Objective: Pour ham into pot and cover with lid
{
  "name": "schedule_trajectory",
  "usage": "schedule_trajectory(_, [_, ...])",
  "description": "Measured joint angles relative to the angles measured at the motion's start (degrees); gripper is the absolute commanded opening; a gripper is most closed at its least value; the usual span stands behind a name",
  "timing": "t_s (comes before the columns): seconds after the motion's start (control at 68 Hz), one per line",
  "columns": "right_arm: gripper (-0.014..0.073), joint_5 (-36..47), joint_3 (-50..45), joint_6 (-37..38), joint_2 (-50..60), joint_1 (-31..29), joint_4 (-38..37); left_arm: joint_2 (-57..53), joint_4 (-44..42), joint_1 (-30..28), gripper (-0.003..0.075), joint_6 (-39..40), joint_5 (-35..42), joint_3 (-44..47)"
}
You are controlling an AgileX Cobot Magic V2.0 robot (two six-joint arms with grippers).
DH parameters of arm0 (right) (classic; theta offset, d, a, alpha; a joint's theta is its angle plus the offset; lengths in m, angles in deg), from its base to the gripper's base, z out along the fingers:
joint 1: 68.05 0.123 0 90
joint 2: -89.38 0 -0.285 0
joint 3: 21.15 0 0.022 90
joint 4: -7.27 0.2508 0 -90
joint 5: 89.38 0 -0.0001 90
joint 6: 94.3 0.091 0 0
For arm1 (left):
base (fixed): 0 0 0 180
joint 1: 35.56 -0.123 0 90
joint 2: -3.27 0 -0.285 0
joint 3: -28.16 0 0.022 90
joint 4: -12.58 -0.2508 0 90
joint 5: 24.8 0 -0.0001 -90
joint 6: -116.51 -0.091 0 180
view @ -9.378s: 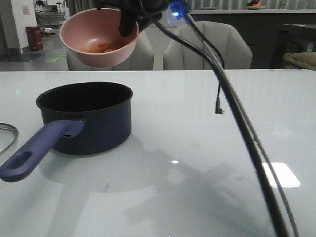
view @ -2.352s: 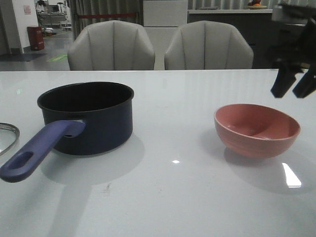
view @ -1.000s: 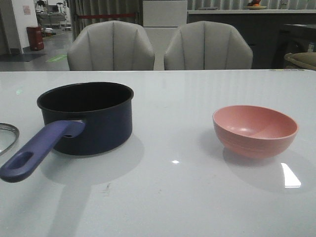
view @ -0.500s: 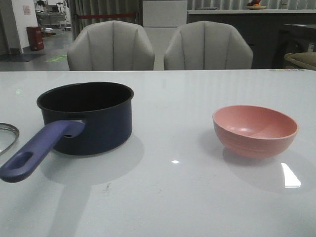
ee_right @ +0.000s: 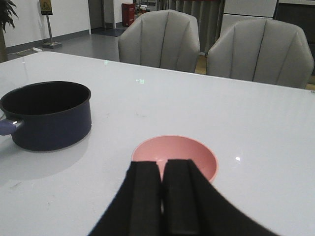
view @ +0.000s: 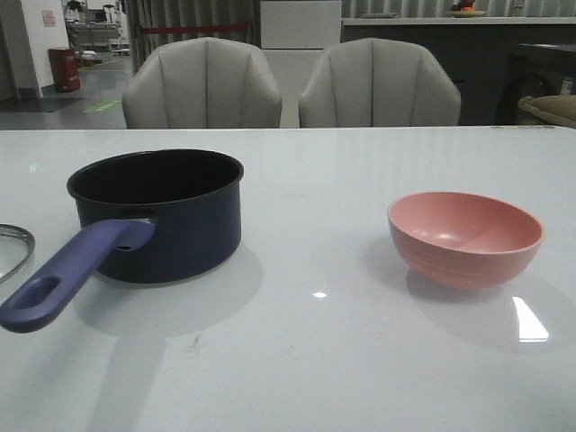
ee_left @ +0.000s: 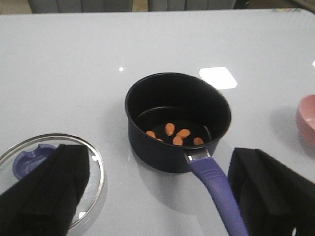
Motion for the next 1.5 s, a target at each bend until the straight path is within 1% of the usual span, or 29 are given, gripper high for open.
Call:
schedule_trajectory(0.103, [0.016,0.05,0.0,0.0,0.0,0.0,0.0,7.26,0.92,-5.17,0.0606,0.0,-2.14,-5.39])
schedule_trajectory(0.279, [0.016,0.05,0.0,0.0,0.0,0.0,0.0,17.97,3.65,-14.86,0.0606,0.0,-7.08,-11.38])
schedule_trajectory(0.367, [0.016,0.05,0.0,0.0,0.0,0.0,0.0,24.01,4.18,-18.51,0.0606,0.0,-9.68,-14.33])
schedule_trajectory(0.456, [0.016,0.05,0.0,0.0,0.09,0.0,0.0,29.73,4.22,-20.35,0.0607,0.0,-12.81,-17.52])
schedule_trajectory(0.72, [0.016,0.05,0.0,0.0,0.09,0.0,0.0,46.05,3.35,-21.03,0.0608,0.0,-20.92,-27.48])
schedule_trajectory(0.853, [0.016,0.05,0.0,0.0,0.09,0.0,0.0,51.95,1.88,-21.03,0.0607,0.0,-23.69,-32.13])
schedule_trajectory(1.205, [0.016,0.05,0.0,0.0,0.09,0.0,0.0,60.29,-0.29,-19.5,0.0607,0.0,-25.96,-40.51])
schedule_trajectory(1.338, [0.016,0.05,0.0,0.0,0.09,0.0,0.0,62.96,-0.79,-19.08,0.0607,0.06,-27.95,-42.02])
schedule_trajectory(1.499, [0.016,0.05,0.0,0.0,0.09,0.0,0.0,65.0,-2.7,-19.08,0.0607,2.23,-29.21,-42.24])
